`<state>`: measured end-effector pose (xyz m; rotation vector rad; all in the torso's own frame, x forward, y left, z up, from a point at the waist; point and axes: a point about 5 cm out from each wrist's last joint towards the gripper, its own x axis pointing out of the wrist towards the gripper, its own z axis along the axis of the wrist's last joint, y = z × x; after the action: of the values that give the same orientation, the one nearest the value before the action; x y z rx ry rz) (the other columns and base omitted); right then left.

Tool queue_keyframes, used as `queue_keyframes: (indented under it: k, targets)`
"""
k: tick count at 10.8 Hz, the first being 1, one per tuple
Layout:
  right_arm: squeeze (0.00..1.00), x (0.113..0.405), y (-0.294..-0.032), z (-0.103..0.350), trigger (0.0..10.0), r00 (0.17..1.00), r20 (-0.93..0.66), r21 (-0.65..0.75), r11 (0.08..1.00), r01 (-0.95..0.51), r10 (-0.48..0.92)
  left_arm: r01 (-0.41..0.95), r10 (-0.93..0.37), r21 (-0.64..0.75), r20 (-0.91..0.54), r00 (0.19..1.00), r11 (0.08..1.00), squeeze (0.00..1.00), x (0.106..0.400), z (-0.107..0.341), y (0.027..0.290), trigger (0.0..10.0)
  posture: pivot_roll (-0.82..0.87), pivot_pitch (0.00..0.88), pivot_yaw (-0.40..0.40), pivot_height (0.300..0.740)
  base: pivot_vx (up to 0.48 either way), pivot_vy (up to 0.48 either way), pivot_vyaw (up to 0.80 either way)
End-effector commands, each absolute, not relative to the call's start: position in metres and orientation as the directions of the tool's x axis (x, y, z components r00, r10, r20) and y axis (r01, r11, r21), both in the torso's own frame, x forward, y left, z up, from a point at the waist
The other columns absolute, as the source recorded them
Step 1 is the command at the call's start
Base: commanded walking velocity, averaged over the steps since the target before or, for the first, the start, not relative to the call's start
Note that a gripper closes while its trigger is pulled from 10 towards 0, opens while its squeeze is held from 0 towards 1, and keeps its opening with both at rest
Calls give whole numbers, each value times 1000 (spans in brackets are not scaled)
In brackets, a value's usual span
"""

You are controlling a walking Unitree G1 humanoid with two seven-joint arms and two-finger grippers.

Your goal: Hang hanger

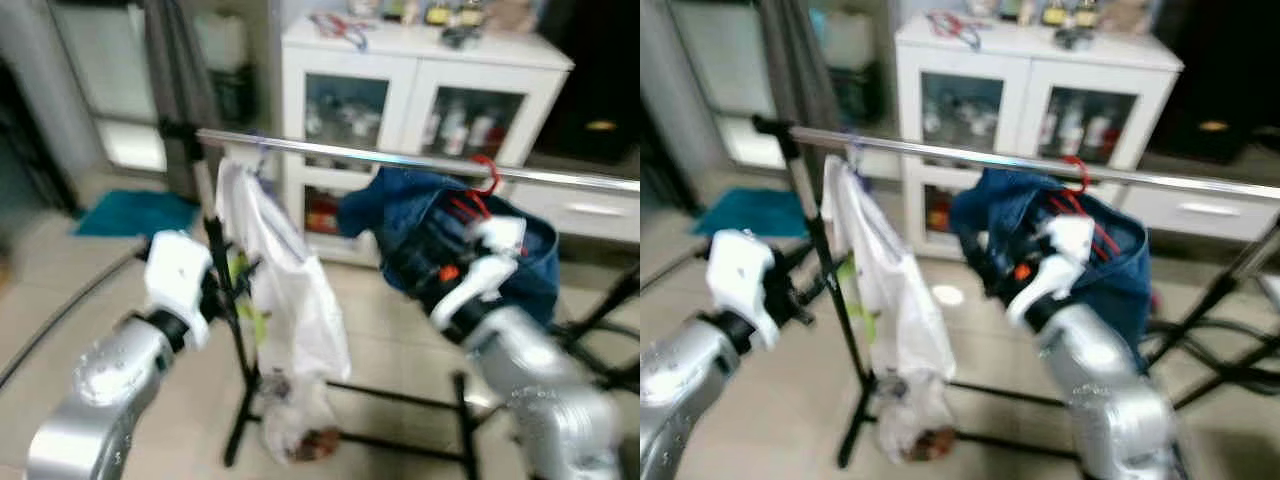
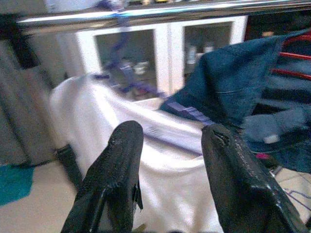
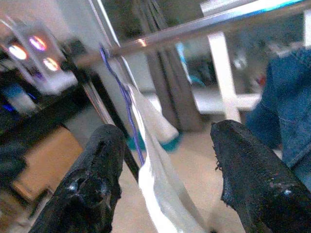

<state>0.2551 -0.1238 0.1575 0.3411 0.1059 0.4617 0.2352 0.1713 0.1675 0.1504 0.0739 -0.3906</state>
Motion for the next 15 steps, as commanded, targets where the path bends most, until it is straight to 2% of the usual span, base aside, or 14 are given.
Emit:
queue_keyframes:
  k: [1,3,6,10,11,12,15]
  targets:
    - [1000,261,-131,161,10000,915,-14,309,872,-379,403,360,-345,141,-123,931,922,0,239,164,171,10000,128,0,-35,740,0,0,0]
    - [1000,266,-129,156,10000,924,-33,284,890,-356,380,329,-320,93,-97,942,940,0,245,166,169,10000,129,0,-34,740,141,0,800]
    - [1000,272,-125,157,10000,926,-29,236,903,-359,376,321,-311,98,-102,945,942,0,247,166,170,10000,130,0,-38,740,306,0,800]
    - [1000,277,-124,162,10000,929,-10,200,911,-361,370,359,-348,98,-115,930,928,0,244,163,164,10000,132,0,-45,740,228,0,0]
    - [851,278,-123,164,10000,929,-5,188,913,-361,369,380,-368,99,-121,922,920,0,243,162,162,10000,132,0,-45,740,0,0,0]
    - [0,286,-122,163,10000,932,-82,128,931,-342,354,547,-533,84,-145,834,833,0,230,161,152,10000,129,0,-47,740,0,0,0]
    - [0,314,-128,161,10000,950,-207,142,968,-208,234,707,-679,56,-235,696,705,0,215,153,148,10000,128,0,-50,740,0,0,0]
